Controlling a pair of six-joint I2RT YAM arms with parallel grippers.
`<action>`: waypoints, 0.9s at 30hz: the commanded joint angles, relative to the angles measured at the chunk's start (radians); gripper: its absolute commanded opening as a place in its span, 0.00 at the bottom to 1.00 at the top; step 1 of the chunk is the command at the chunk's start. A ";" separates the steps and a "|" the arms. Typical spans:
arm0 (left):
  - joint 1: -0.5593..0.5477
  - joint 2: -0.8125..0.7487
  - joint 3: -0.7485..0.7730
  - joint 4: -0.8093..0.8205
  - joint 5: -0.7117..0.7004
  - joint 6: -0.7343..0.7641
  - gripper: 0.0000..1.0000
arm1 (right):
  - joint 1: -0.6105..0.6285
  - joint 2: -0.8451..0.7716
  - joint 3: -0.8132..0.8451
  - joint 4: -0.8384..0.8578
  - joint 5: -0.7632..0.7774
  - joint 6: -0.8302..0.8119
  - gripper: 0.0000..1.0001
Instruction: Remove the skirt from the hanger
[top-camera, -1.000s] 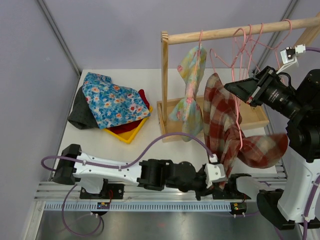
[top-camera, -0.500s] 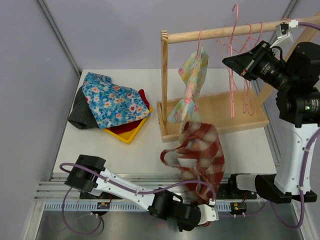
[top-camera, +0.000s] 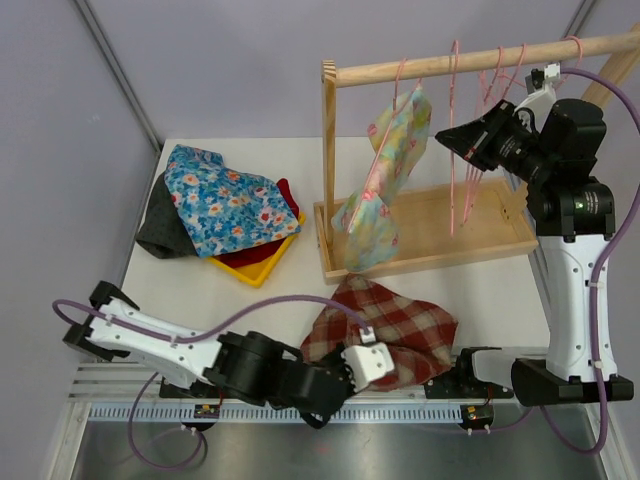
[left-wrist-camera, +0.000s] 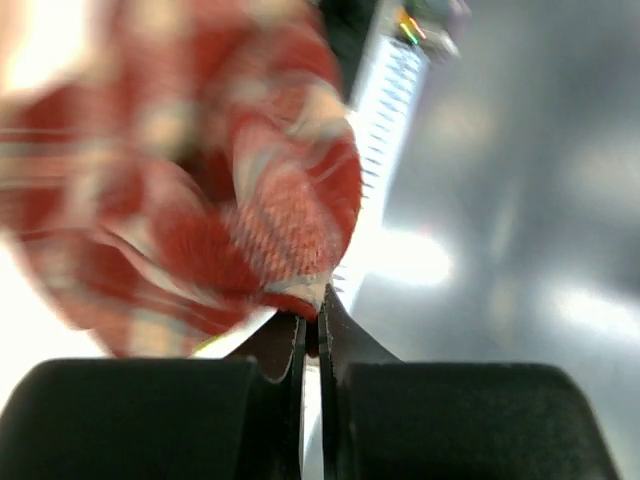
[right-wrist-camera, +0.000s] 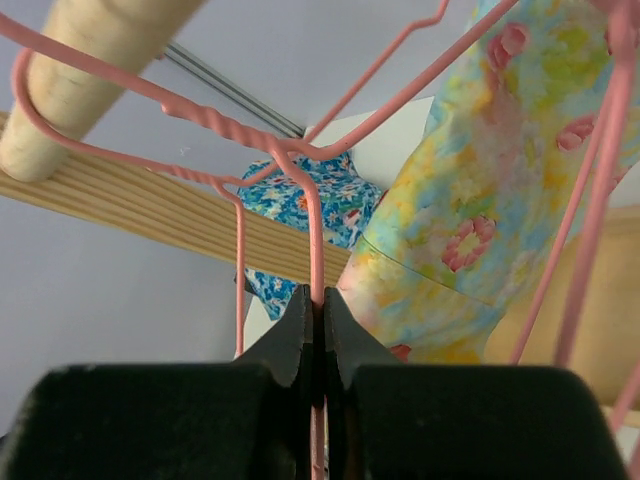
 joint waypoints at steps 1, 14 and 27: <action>0.057 -0.134 0.038 -0.185 -0.233 0.003 0.00 | -0.001 -0.065 -0.057 0.075 0.007 -0.011 0.00; 0.679 -0.350 0.201 -0.118 -0.124 0.408 0.00 | -0.003 -0.107 -0.100 0.029 0.010 -0.029 0.68; 1.437 0.116 0.956 -0.129 0.035 0.523 0.00 | -0.001 -0.231 -0.135 -0.055 0.074 -0.092 0.99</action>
